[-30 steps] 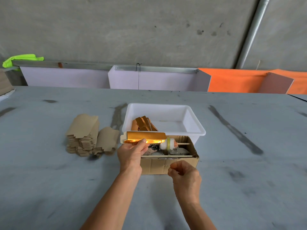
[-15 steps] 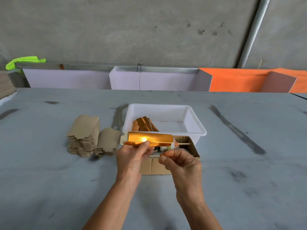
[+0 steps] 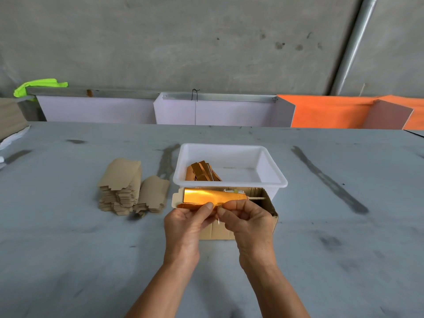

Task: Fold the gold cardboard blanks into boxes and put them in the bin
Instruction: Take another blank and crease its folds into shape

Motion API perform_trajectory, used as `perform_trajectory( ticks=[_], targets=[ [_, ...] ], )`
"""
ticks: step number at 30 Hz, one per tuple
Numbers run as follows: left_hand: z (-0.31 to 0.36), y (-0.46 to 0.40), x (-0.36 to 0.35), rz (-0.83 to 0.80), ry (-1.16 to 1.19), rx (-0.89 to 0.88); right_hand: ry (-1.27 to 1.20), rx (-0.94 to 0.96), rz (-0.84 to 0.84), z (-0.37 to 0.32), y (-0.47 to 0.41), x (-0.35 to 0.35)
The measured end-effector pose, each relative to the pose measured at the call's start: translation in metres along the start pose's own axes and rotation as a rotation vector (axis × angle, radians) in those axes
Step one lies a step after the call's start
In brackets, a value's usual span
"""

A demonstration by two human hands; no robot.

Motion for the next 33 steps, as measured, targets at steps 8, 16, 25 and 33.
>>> perform_trajectory(
  ticks=[8, 16, 25, 33],
  targets=[
    [-0.004, 0.001, 0.004, 0.014, -0.021, 0.016, 0.112, -0.061, -0.002, 0.002, -0.002, 0.000],
    [-0.011, 0.001, 0.004, 0.015, -0.046, 0.074, 0.221, -0.165, 0.002, 0.004, -0.006, 0.001],
    [-0.012, 0.005, 0.004, 0.069, -0.034, 0.068, 0.284, -0.226, -0.014, 0.005, -0.008, 0.002],
    [-0.012, 0.004, 0.002, 0.140, 0.012, 0.115, 0.320, -0.201, -0.060, 0.006, -0.008, -0.001]
  ],
)
Point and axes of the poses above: each hand's wrist, its own y-axis away from the middle knuckle, its own x-axis out of the back of the hand, z = x × y, the point moved 4 cm from there along -y, towards the middle knuckle, and after that the axes turned 12 degrees about x, right-handed, at the moved point
